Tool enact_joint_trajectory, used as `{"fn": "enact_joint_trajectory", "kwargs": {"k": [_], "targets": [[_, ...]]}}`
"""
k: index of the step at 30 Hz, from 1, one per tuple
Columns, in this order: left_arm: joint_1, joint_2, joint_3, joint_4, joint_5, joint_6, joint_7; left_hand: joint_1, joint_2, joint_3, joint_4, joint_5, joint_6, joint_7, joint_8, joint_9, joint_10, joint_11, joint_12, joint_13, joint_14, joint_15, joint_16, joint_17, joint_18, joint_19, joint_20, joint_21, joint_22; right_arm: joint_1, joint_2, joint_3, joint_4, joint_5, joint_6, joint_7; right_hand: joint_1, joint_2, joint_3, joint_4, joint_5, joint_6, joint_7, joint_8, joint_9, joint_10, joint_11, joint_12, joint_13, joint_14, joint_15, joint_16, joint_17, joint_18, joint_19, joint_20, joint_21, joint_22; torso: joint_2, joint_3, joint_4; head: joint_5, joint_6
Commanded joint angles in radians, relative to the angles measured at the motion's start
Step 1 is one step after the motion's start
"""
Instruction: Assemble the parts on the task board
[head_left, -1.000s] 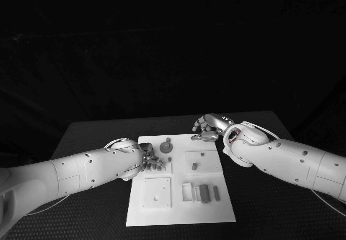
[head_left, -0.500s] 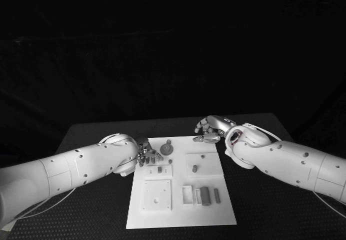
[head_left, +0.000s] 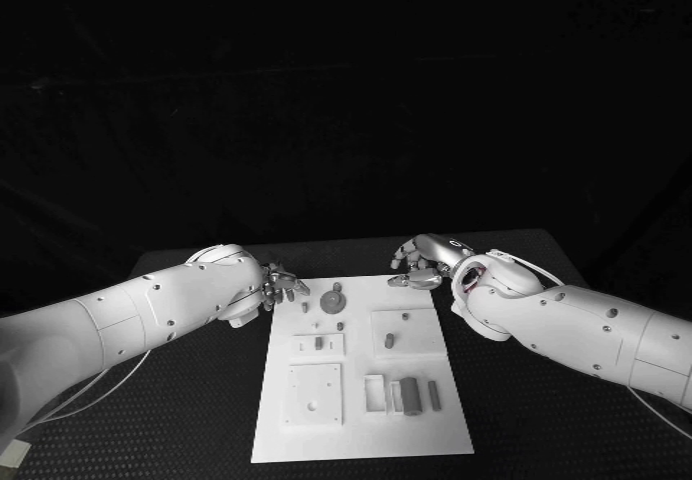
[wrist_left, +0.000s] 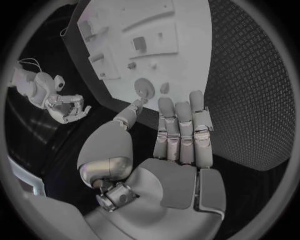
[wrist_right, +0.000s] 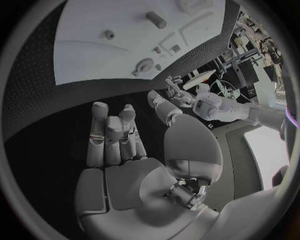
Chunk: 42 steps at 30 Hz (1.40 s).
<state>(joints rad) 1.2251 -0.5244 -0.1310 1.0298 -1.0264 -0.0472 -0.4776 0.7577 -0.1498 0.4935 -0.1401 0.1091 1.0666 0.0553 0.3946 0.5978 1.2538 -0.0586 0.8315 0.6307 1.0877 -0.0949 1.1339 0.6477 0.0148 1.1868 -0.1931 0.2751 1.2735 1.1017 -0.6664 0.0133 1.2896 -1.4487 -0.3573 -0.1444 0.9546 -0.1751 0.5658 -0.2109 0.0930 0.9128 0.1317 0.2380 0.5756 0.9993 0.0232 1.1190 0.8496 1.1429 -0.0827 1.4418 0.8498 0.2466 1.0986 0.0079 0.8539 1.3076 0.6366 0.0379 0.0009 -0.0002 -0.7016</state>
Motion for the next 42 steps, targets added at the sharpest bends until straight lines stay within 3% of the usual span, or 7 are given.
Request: {"fn": "enact_joint_trajectory", "kwargs": {"k": [1,11,25,33,42], "targets": [[0.0,0.034,0.0,-0.041,-0.02,0.046,0.011,-0.012,-0.004,-0.003,-0.001,-0.001,-0.036,0.01,-0.025,-0.012,-0.013,0.013,0.009,0.002,-0.014,0.0,0.005,-0.002,-0.002,-0.001,0.004,-0.011,0.002,0.0,0.0,0.001,0.004,-0.002,0.002,0.002,-0.006,-0.005,0.0,0.007,-0.003,0.001,0.006,-0.006,0.001,-0.005,0.002,0.0,-0.002,-0.009,0.001,-0.002,-0.001,0.015,-0.008,-0.002,-0.005,0.014,0.004,-0.0015,-0.0009,-0.003,0.001],[-0.005,0.09,-0.001,-0.14,-0.045,0.079,0.011,-0.029,-0.005,-0.006,0.016,-0.01,-0.047,0.018,-0.038,-0.017,-0.03,0.021,0.019,0.005,-0.029,0.0,0.01,-0.002,-0.005,-0.007,0.004,-0.02,0.005,0.002,-0.002,0.004,0.012,-0.002,0.003,0.001,-0.006,-0.006,0.0,0.008,-0.003,0.0,0.007,-0.007,0.001,-0.005,0.003,0.0,-0.002,-0.009,0.001,-0.002,-0.001,0.015,-0.007,-0.002,-0.005,0.014,0.015,-0.0003,-0.008,-0.002,0.009],[-0.011,0.114,-0.002,-0.181,-0.067,0.117,0.007,-0.045,-0.006,-0.005,0.037,-0.031,-0.053,0.022,-0.045,-0.02,-0.044,0.024,0.028,0.006,-0.041,0.002,0.016,-0.003,-0.007,-0.012,0.004,-0.029,0.009,0.003,0.004,0.006,0.013,-0.002,0.001,0.001,-0.007,-0.007,0.0,0.011,-0.003,-0.001,0.007,-0.008,0.001,-0.004,0.003,0.0,-0.002,-0.009,0.001,-0.002,-0.001,0.015,-0.007,-0.002,-0.005,0.014,0.024,0.004,-0.0088,0.001,0.008],[-0.014,0.125,-0.006,-0.201,-0.066,0.121,0.02,-0.042,0.001,-0.004,0.036,-0.031,-0.054,0.022,-0.046,-0.02,-0.046,0.025,0.03,0.006,-0.043,0.002,0.018,-0.003,-0.007,-0.013,0.004,-0.03,0.011,0.003,0.004,0.007,0.013,-0.002,0.001,0.0,-0.008,-0.008,0.0,0.013,-0.003,-0.001,0.007,-0.008,0.001,-0.005,0.003,0.0,-0.002,-0.009,0.001,-0.002,-0.001,0.015,-0.007,-0.002,-0.005,0.014,0.023,0.0013,-0.0118,-0.001,0.006],[-0.021,0.134,-0.007,-0.206,-0.066,0.127,0.026,-0.036,0.011,-0.005,0.03,-0.032,-0.053,0.022,-0.046,-0.019,-0.048,0.024,0.035,0.006,-0.044,0.002,0.021,-0.003,-0.008,-0.013,0.004,-0.032,0.014,0.003,0.004,0.008,0.013,-0.002,0.002,0.0,-0.008,-0.008,0.001,0.014,-0.003,-0.001,0.007,-0.008,0.001,-0.004,0.003,0.001,-0.003,-0.008,0.001,-0.002,-0.001,0.015,-0.007,-0.002,-0.005,0.014,0.023,0.0004,-0.01,-0.006,0.004]]}}
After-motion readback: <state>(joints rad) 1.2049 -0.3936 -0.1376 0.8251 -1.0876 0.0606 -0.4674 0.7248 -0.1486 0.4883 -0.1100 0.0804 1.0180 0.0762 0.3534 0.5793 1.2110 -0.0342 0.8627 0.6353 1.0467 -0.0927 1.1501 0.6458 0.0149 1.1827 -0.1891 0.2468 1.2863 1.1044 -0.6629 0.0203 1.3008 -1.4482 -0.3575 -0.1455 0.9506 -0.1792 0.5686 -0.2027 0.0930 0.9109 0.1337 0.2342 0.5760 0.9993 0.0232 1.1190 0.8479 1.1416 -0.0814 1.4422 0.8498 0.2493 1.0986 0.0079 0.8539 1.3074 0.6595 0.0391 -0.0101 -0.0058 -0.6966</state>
